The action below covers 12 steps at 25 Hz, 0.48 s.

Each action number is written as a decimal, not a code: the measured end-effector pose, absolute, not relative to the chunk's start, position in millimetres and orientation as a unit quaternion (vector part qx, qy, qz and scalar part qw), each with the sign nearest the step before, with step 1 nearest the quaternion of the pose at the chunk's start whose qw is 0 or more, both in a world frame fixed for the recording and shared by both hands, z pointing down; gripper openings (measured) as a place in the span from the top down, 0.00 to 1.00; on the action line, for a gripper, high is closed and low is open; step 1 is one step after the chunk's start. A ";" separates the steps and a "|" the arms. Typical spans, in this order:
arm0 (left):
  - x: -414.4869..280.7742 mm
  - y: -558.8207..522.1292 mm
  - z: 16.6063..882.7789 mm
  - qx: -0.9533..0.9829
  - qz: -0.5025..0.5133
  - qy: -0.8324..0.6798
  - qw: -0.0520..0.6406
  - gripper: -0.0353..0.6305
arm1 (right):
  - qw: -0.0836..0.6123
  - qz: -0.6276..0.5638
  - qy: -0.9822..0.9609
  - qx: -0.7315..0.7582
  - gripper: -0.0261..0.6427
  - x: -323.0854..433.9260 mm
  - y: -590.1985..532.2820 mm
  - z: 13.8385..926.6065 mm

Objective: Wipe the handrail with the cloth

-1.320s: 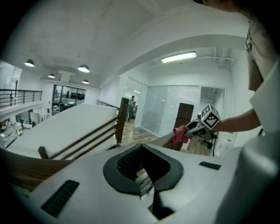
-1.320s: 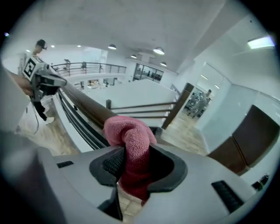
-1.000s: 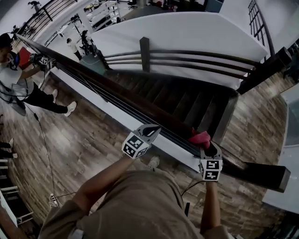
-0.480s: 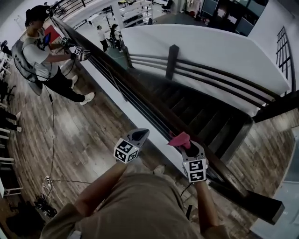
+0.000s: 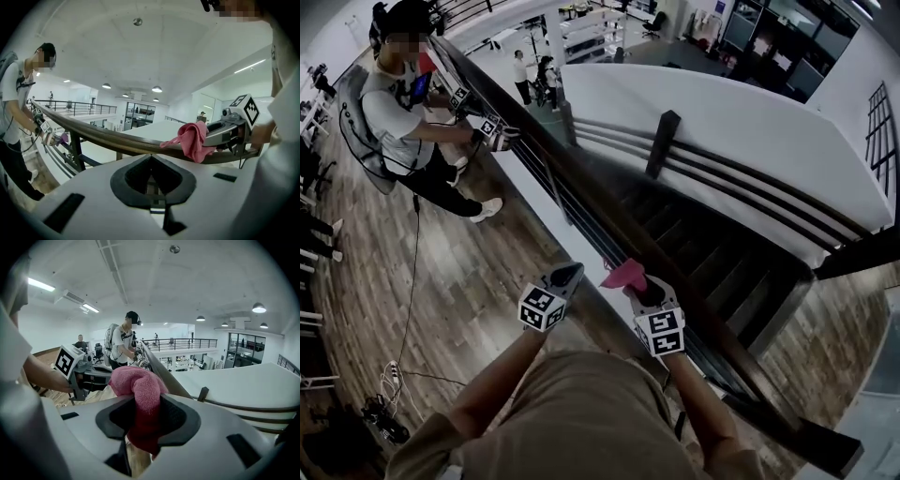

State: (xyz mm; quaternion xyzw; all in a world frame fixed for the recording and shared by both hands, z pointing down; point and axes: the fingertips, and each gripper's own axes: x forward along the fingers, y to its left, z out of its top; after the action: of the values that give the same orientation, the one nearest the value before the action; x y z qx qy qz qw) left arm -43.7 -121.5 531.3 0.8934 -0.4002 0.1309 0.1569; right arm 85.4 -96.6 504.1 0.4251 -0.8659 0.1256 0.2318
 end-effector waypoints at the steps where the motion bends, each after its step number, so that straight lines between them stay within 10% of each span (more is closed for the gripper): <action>1: -61.3 -138.6 533.5 0.892 0.130 -0.404 0.158 0.92 | 0.232 0.127 -0.867 0.423 0.75 65.7 -114.4 507.0; 12: -258.3 -320.7 558.8 0.890 0.139 -0.399 0.173 0.92 | 0.205 0.223 -0.822 0.482 0.75 -157.9 -311.8 585.8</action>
State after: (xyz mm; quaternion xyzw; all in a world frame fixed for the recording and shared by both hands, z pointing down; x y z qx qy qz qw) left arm -258.3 -320.7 558.8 0.8897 -0.3989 0.1392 0.1728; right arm -157.9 -311.8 585.8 0.4822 -0.8221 0.2229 0.2045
